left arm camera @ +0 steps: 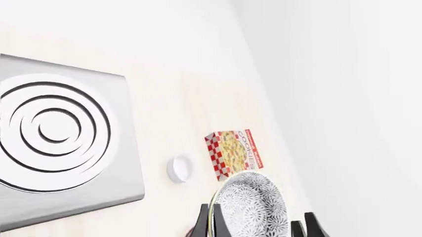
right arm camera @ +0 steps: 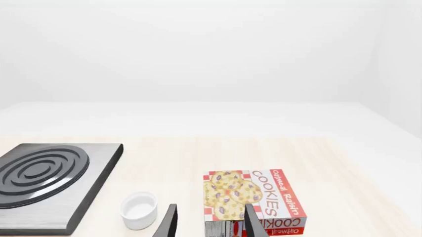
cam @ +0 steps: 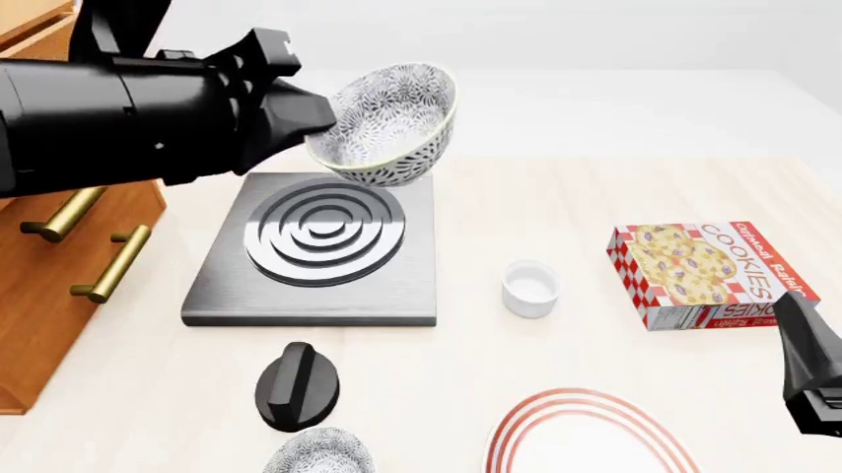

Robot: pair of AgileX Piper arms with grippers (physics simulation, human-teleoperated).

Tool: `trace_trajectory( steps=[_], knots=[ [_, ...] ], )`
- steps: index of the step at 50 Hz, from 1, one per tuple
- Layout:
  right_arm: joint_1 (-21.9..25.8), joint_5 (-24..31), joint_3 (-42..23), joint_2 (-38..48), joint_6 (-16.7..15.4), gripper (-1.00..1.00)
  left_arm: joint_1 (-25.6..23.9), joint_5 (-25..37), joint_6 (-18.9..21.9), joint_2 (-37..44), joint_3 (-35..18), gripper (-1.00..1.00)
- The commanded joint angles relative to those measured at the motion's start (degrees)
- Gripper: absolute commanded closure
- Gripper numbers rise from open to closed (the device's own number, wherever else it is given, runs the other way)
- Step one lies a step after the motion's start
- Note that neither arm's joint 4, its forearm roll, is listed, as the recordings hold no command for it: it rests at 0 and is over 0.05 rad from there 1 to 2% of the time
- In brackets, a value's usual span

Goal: Pick the akita bowl on the wooden cabinet and place it on the plate.

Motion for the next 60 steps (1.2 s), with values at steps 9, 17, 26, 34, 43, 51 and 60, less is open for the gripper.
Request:
trace_trajectory(
  steps=[9,17,26,34,43,51,60],
  knots=[
    [0.00,0.00,0.00,0.00,0.00,-1.00,-2.25,-1.51,0.37,1.05,2.66,1.00],
    [0.00,0.00,0.00,0.00,0.00,-1.00,-3.45,-2.30,0.10,1.40,4.22,1.00],
    [0.00,0.00,0.00,0.00,0.00,-1.00,-4.16,-2.90,-0.24,2.31,4.57,1.00],
    [0.00,0.00,0.00,0.00,0.00,-1.00,-4.99,-4.38,-0.93,3.49,5.88,1.00],
    [0.00,0.00,0.00,0.00,0.00,-1.00,-6.41,-5.68,-1.73,4.97,6.28,1.00],
    [0.00,0.00,0.00,0.00,0.00,-1.00,-7.72,-6.82,-2.22,6.42,6.57,1.00],
    [0.00,0.00,0.00,0.00,0.00,-1.00,-8.80,-7.58,-2.48,7.68,6.74,1.00]
  ],
)
